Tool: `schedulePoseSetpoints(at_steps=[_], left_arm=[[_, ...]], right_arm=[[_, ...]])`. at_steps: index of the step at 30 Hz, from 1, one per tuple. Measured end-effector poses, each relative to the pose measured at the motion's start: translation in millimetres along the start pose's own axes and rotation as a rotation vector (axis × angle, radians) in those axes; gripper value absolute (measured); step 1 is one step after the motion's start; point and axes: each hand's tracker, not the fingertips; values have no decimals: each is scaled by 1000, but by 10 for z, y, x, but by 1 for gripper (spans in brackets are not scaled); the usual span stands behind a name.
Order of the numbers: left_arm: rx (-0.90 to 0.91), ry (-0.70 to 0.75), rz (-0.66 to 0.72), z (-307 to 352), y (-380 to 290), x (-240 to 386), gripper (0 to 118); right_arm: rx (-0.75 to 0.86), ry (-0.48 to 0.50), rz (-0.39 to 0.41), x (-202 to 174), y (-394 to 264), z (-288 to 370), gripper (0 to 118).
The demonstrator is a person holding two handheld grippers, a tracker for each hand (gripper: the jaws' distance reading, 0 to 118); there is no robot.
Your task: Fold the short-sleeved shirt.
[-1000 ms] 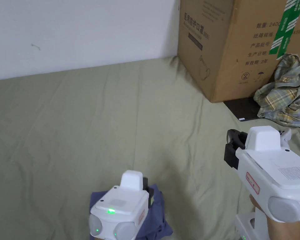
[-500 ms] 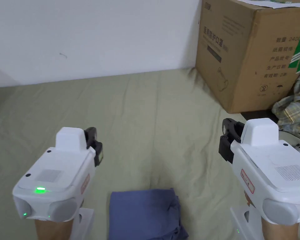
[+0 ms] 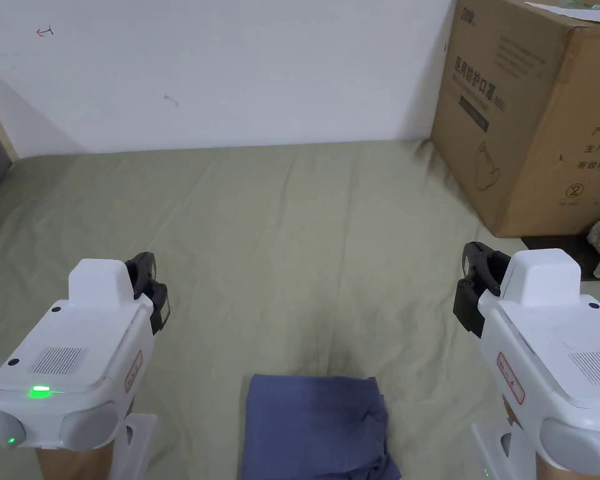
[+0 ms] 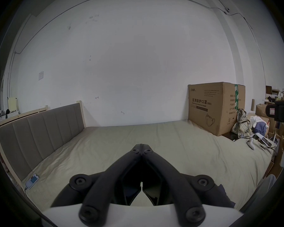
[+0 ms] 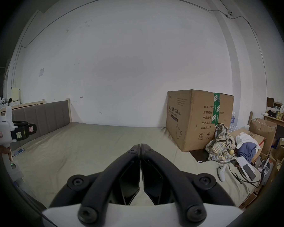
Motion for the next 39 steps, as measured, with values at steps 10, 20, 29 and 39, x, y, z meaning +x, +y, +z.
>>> schedulePoseSetpoints(at_steps=[10,20,29,39], left_arm=[[-24,-14,8,-3,-107,-27,0],[-149,-56,48,-130,-397,-126,0],[-335,-168,149,-302,-748,-48,0],[-770,-358,378,-845,-1260,222,105]], right_arm=[[-159,51,-27,-352,-744,-426,0],[-466,138,-34,-912,-1997,-883,0],[-578,110,1,-961,-2472,-1110,0],[-583,147,0,-912,-2382,-1039,0]])
